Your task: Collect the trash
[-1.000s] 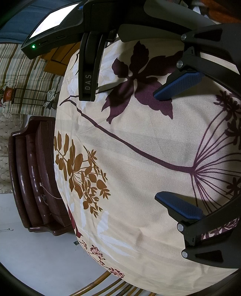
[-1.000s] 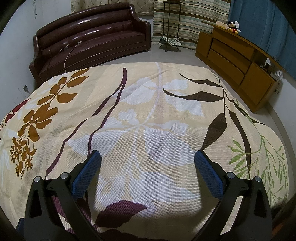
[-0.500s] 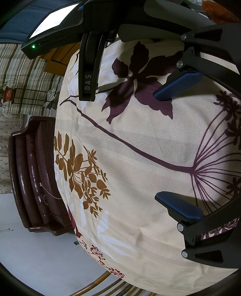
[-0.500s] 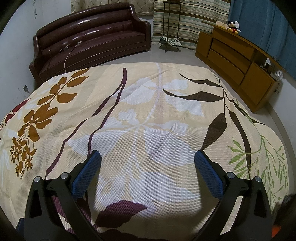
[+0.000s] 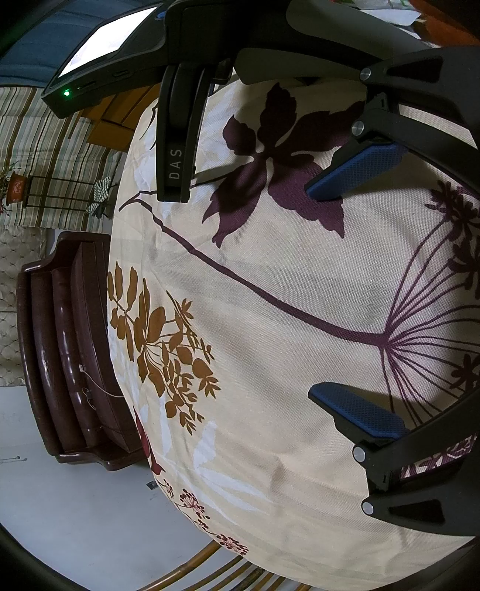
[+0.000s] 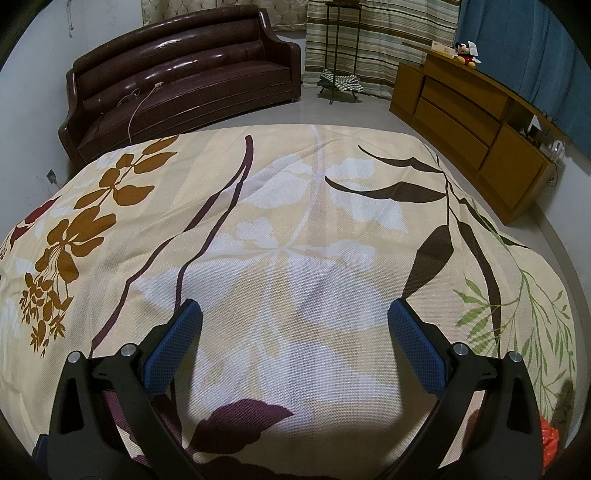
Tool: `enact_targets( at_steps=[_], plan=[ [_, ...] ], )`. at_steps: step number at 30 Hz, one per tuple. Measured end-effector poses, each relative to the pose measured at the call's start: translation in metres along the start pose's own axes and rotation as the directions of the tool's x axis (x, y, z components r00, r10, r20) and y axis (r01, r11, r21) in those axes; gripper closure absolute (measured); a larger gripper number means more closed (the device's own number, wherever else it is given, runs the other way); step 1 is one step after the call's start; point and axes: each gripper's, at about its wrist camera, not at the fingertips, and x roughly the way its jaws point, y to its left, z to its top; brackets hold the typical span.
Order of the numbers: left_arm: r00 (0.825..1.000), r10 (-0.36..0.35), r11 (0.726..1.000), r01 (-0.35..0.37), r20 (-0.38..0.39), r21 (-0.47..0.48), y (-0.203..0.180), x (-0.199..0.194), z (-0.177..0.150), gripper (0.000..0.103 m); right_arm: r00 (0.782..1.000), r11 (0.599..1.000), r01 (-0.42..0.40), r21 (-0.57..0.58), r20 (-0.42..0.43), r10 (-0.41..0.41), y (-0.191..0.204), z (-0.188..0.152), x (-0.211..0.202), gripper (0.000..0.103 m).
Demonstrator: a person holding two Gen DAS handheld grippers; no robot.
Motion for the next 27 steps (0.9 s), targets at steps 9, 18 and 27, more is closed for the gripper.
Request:
enact_targets(
  at_steps=[9,18,27],
  plan=[
    [1.0,0.0,1.0,0.0,0.0,0.0,0.0001,0.0,0.0,0.006,1.0,1.0,0.0,0.0,0.0,0.0,-0.0001,0.0,0.0,0.004],
    [1.0,0.0,1.0,0.0,0.0,0.0,0.0002,-0.0001,0.0,0.006,1.0,1.0,0.0,0.0,0.0,0.0,-0.0003,-0.0001,-0.0003,0.004],
    [1.0,0.0,1.0,0.0,0.0,0.0,0.0008,0.0005,0.0008,0.006,1.0,1.0,0.0,0.0,0.0,0.0,-0.0003,-0.0002,-0.0004,0.004]
  ],
)
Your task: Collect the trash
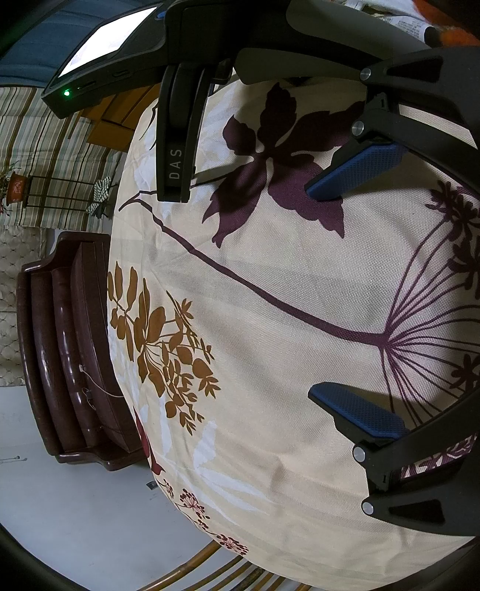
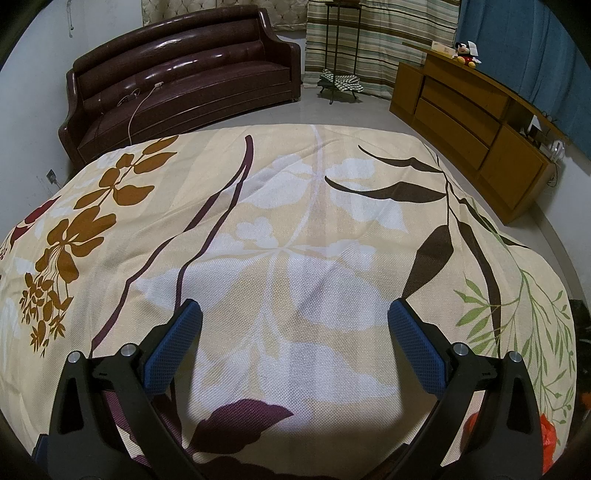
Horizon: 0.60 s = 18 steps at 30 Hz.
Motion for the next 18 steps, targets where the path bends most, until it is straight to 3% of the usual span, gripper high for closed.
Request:
enact_targets(
  at_steps=[18],
  plan=[
    [1.0,0.0,1.0,0.0,0.0,0.0,-0.0014,-0.0013,-0.0018,0.006,1.0,1.0,0.0,0.001,0.0,0.0,-0.0001,0.0,0.0001,0.004]
  ],
)
